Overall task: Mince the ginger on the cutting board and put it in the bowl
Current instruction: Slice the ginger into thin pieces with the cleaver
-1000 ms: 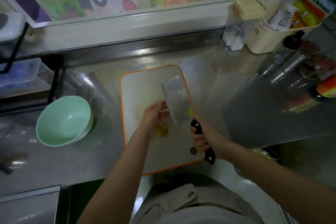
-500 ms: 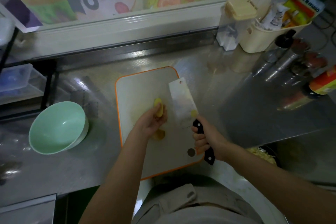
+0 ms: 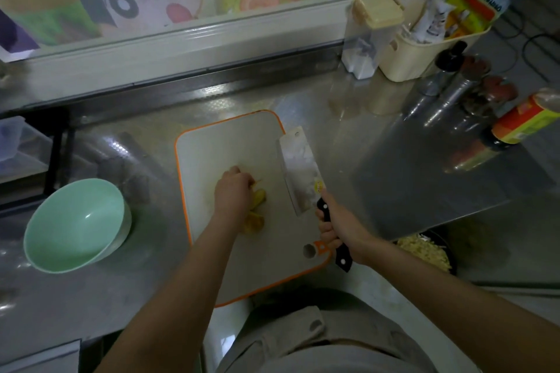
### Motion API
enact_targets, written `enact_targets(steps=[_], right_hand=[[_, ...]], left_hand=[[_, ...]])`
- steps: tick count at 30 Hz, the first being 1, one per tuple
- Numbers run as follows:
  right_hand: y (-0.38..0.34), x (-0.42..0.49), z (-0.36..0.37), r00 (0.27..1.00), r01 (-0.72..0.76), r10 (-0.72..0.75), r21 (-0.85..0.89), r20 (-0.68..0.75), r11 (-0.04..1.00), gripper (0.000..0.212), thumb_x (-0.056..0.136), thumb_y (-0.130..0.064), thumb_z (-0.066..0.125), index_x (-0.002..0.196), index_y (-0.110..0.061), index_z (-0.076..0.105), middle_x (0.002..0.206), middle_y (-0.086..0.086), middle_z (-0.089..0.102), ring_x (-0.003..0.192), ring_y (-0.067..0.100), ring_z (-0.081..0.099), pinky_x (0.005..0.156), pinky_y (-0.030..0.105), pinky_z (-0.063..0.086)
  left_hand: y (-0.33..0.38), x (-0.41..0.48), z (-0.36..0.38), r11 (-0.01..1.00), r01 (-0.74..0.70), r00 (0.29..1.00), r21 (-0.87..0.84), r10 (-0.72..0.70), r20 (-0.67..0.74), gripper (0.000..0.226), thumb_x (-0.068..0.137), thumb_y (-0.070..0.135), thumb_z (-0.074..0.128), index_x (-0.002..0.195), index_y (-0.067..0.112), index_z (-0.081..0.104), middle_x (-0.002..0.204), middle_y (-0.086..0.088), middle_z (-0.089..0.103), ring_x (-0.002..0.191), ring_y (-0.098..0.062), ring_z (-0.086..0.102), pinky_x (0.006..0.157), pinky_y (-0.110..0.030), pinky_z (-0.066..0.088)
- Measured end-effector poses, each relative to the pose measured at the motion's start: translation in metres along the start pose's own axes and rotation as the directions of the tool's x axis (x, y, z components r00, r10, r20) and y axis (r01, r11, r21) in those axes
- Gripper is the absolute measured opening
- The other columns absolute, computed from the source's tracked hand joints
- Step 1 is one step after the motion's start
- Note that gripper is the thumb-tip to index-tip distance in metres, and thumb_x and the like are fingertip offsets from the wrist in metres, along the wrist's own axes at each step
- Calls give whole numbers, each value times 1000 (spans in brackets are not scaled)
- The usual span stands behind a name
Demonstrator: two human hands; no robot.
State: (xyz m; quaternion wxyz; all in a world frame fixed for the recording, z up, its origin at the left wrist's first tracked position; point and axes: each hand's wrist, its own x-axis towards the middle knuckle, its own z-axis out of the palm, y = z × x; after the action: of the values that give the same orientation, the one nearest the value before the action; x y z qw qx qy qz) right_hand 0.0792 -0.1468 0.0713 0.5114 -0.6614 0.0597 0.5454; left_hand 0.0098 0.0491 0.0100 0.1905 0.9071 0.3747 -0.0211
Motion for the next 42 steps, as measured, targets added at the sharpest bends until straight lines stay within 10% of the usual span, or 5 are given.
enact_targets(steps=[13,20,25,30,42], right_hand=[[3,-2,3,995,93,-93,-50,-16,994,49,93,-57,34,62,-20,29,55,-1,19,40,8,15,36,20,15],[10,14,6,981,153,-179,-270,-74,951,52,94,-57,31,59,-19,30,46,-3,26,33,7,22,33,17,20],[18,30,8,951,245,-305,-472,-54,847,55,98,-48,29,52,-18,34,39,-5,34,32,6,32,40,21,26],[23,33,11,930,318,-364,-592,44,741,53,99,-42,34,52,-18,39,47,-2,40,41,11,38,46,24,29],[24,26,30,907,371,-374,-788,194,492,59,98,-47,29,80,0,60,62,10,53,54,25,53,53,37,44]], left_hand=[[2,-5,11,999,45,990,-16,-42,132,32,86,30,60,112,13,54,115,-11,56,105,-29,53,83,-36,45],[-13,-31,5,977,164,972,-137,-184,-147,31,85,24,55,113,10,54,115,-12,53,109,-32,46,90,-40,35],[-24,-61,14,882,376,918,-283,-397,-19,37,87,29,53,117,7,50,116,-15,53,109,-34,50,91,-40,38],[-17,-72,16,648,374,913,-664,-383,141,40,90,21,58,125,6,46,111,-8,54,107,-26,53,85,-29,43],[-8,-82,17,484,292,919,-825,-382,102,22,87,6,59,100,22,51,101,-4,59,96,-23,59,81,-35,52]])
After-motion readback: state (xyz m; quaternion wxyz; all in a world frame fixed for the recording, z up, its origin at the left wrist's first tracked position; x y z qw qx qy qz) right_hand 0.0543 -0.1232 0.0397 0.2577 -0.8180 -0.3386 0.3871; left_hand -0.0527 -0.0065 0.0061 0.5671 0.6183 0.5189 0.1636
